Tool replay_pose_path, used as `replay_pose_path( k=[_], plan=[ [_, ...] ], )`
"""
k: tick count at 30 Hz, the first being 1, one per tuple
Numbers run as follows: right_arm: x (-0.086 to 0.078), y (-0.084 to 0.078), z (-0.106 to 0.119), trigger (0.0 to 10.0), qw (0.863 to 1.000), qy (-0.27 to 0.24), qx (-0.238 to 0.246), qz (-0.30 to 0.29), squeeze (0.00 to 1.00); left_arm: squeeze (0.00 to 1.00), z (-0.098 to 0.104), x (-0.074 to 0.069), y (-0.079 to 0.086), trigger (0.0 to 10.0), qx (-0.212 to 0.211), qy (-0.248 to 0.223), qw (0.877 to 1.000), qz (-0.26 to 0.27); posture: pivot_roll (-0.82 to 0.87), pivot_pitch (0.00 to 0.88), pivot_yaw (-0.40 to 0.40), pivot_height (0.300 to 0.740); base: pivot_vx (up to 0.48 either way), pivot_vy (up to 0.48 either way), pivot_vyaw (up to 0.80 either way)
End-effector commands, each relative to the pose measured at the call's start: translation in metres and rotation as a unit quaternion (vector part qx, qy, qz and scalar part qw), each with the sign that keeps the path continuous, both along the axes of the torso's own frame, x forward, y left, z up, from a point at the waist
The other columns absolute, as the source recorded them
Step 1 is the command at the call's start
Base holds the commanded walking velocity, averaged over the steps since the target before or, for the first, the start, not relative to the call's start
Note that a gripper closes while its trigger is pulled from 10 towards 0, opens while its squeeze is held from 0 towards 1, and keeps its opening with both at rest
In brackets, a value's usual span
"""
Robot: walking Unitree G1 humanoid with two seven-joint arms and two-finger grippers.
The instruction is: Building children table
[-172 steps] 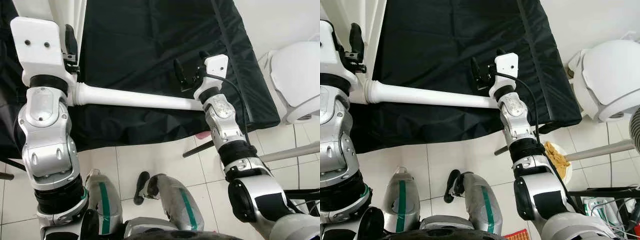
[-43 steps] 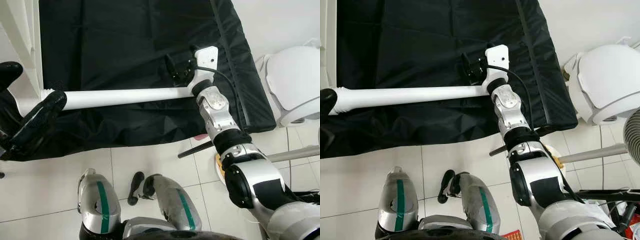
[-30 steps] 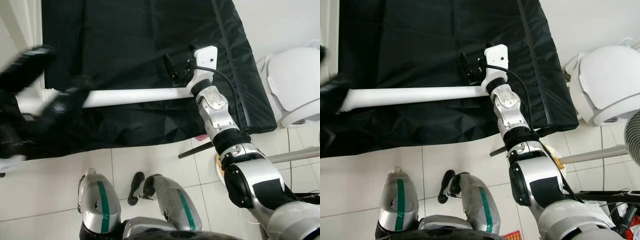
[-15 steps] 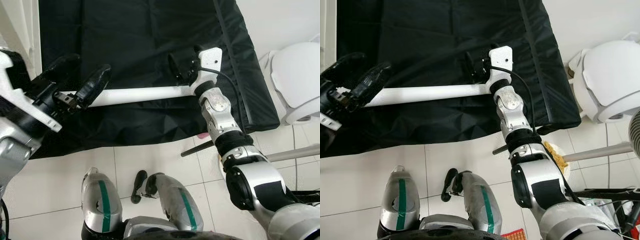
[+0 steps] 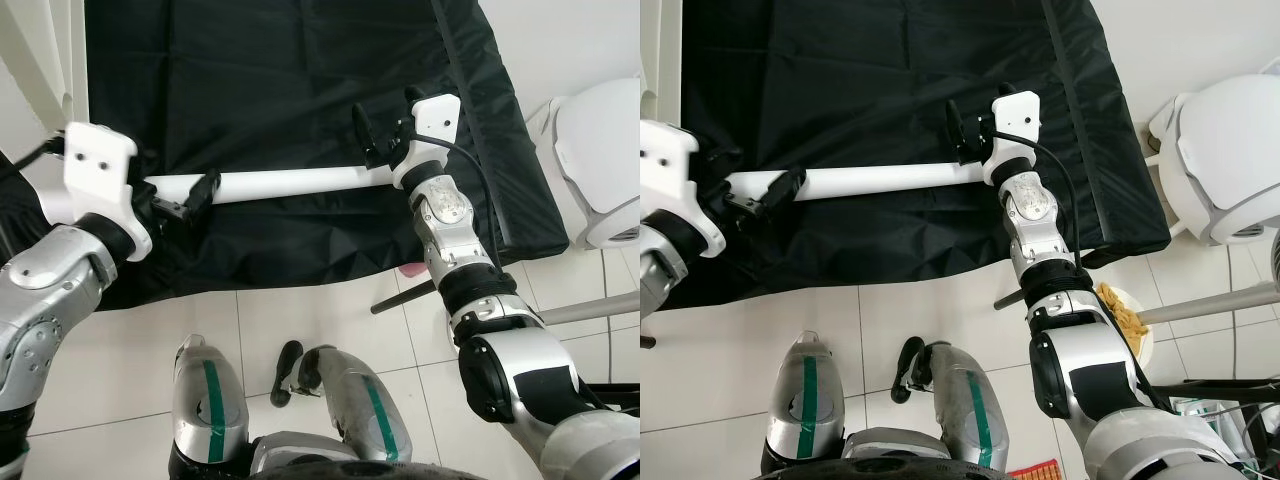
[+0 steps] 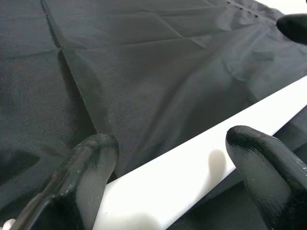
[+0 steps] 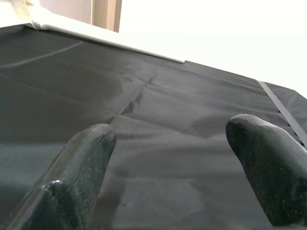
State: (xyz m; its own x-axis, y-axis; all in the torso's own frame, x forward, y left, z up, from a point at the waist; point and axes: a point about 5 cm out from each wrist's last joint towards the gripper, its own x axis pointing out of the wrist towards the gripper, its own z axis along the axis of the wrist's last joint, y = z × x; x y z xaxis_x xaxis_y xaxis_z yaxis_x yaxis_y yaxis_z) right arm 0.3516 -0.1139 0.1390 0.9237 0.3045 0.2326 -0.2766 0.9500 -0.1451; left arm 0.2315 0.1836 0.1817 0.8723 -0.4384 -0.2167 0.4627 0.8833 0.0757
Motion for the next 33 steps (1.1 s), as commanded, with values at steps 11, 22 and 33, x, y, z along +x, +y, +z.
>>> replay_pose_path(
  k=[11,22,33],
  plan=[
    [-0.004,-0.013,-0.004,10.0,1.0,0.001,-0.007,-0.016,0.0,0.0,-0.02,0.014,0.002,10.0,0.04,0.035,0.996,0.072,0.3,0.096,-0.178,0.74,0.0,0.0,0.0],
    [-0.004,-0.012,-0.002,10.0,1.0,-0.003,-0.016,-0.013,0.0,0.0,-0.01,0.016,-0.036,10.0,-0.106,0.052,0.988,0.096,0.29,0.114,-0.185,0.74,0.0,0.0,0.0],
    [-0.004,-0.012,0.0,10.0,1.0,-0.006,-0.018,-0.014,0.0,0.0,-0.005,0.005,-0.051,10.0,-0.151,0.067,0.981,0.1,0.28,0.126,-0.185,0.74,0.0,0.0,0.0]
  ],
)
